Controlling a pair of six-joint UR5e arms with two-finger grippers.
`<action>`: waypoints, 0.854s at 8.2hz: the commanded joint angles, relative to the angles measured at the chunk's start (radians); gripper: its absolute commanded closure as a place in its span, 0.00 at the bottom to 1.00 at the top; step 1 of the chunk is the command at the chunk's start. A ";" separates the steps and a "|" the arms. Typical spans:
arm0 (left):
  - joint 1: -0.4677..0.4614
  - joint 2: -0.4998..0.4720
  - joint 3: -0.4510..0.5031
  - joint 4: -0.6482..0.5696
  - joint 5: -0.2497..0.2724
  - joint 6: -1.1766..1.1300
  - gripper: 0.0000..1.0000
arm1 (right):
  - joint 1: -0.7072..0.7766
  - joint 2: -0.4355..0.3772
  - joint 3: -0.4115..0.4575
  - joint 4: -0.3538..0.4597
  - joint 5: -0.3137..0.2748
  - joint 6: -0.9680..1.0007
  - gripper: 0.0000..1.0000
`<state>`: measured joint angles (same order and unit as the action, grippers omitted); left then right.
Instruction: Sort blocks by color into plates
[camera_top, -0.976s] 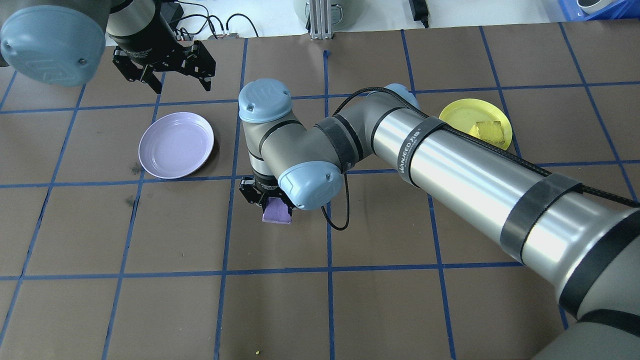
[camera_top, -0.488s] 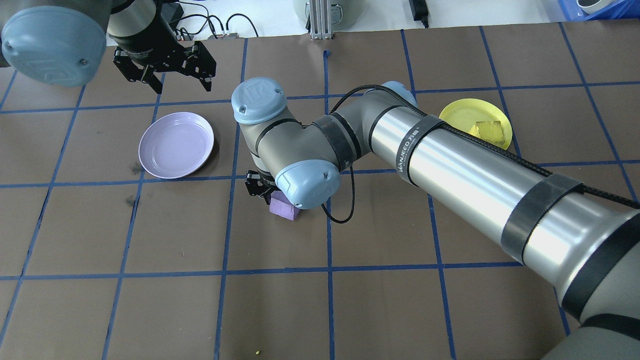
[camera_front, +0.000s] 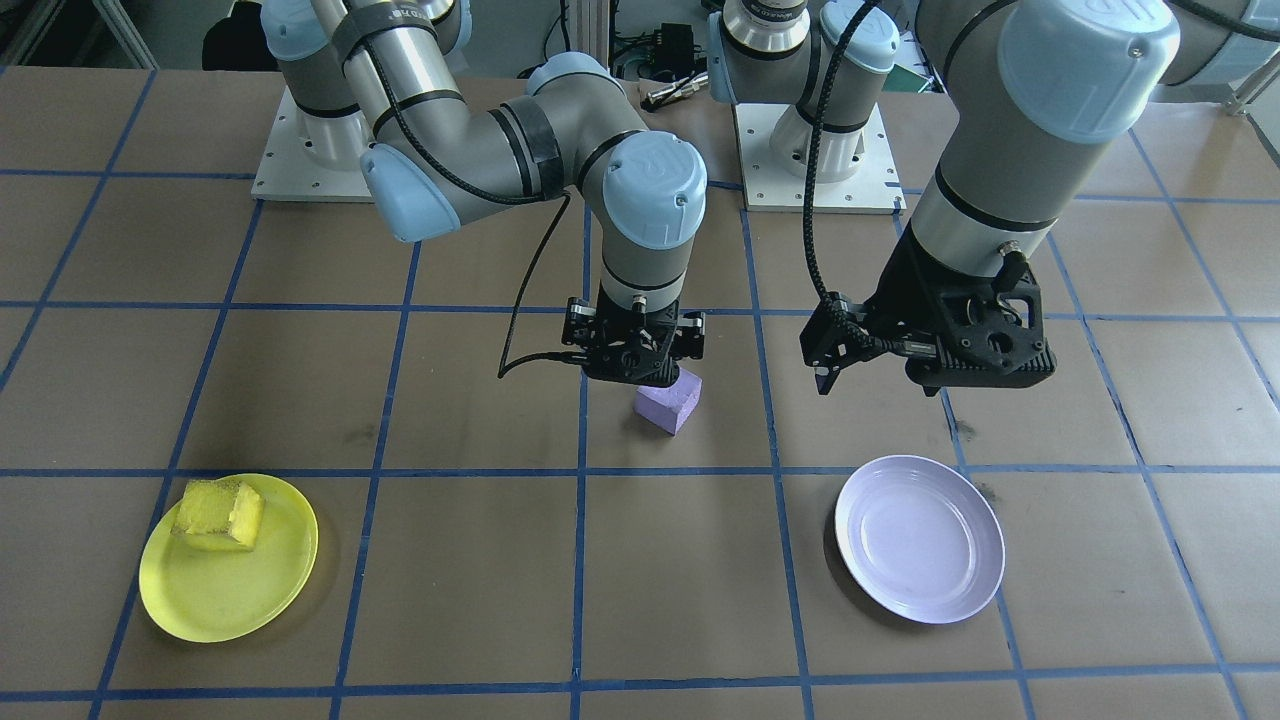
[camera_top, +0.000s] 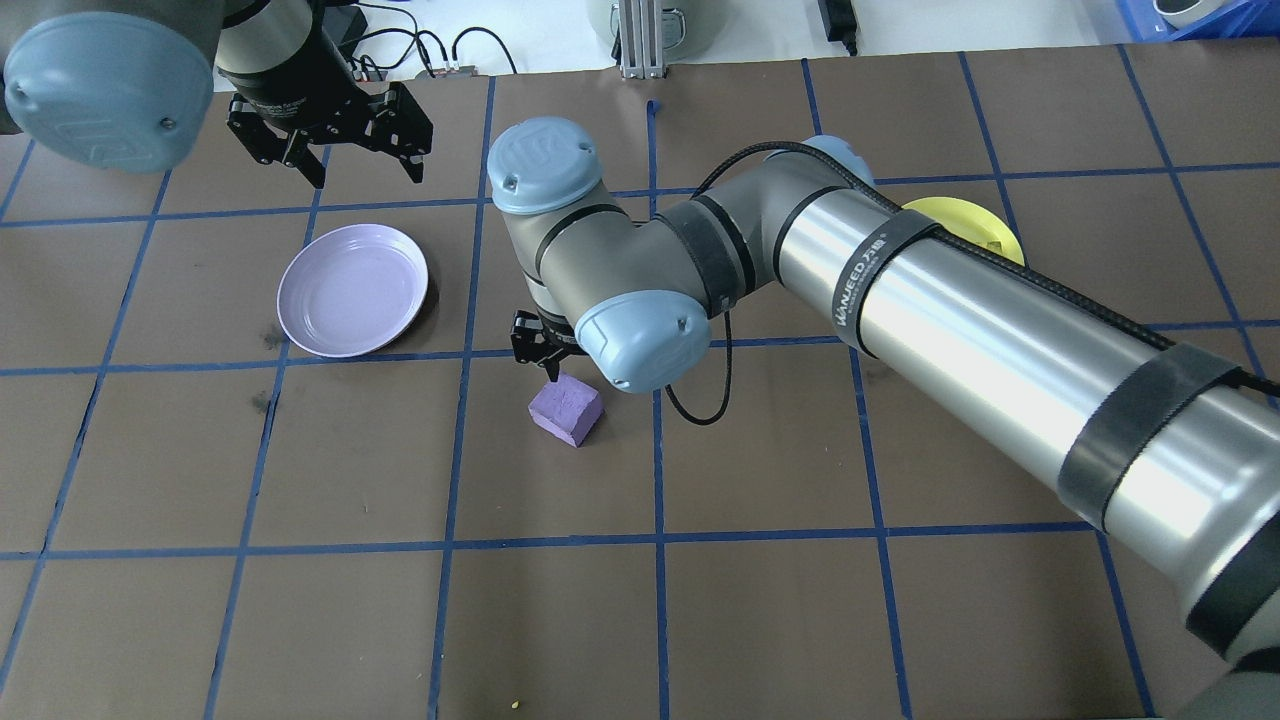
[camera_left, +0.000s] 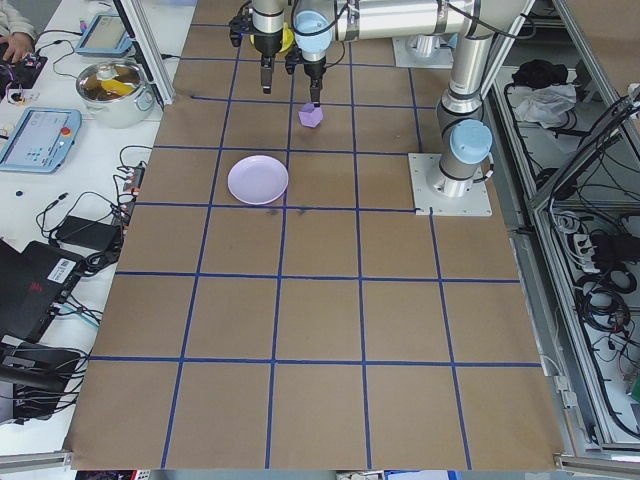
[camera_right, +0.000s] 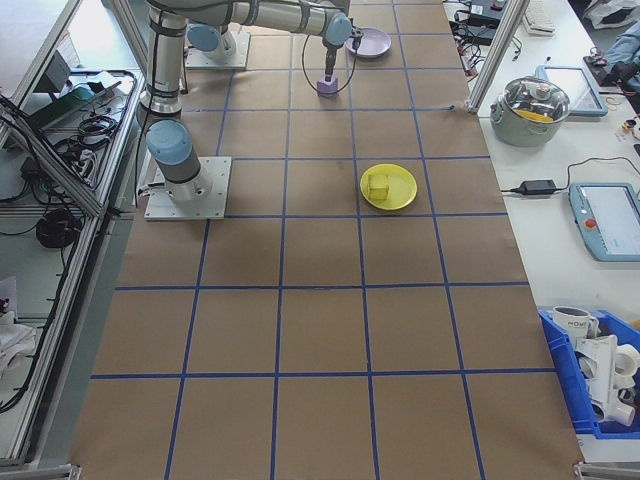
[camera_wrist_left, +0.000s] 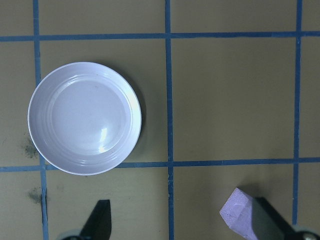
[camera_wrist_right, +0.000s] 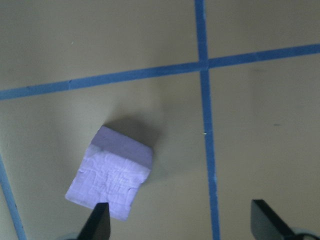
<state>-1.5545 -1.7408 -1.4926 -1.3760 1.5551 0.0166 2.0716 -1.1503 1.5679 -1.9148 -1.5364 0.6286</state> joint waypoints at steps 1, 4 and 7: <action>-0.006 -0.020 -0.006 -0.005 -0.013 -0.006 0.00 | -0.178 -0.115 0.000 0.074 0.002 -0.090 0.00; -0.128 -0.042 -0.089 -0.003 -0.006 -0.009 0.00 | -0.362 -0.140 -0.005 0.068 -0.040 -0.171 0.00; -0.196 -0.046 -0.179 0.002 0.000 -0.009 0.00 | -0.450 -0.208 -0.016 0.120 -0.095 -0.356 0.00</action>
<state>-1.7154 -1.7840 -1.6198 -1.3790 1.5490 0.0085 1.6674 -1.2995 1.5587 -1.8420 -1.5819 0.3938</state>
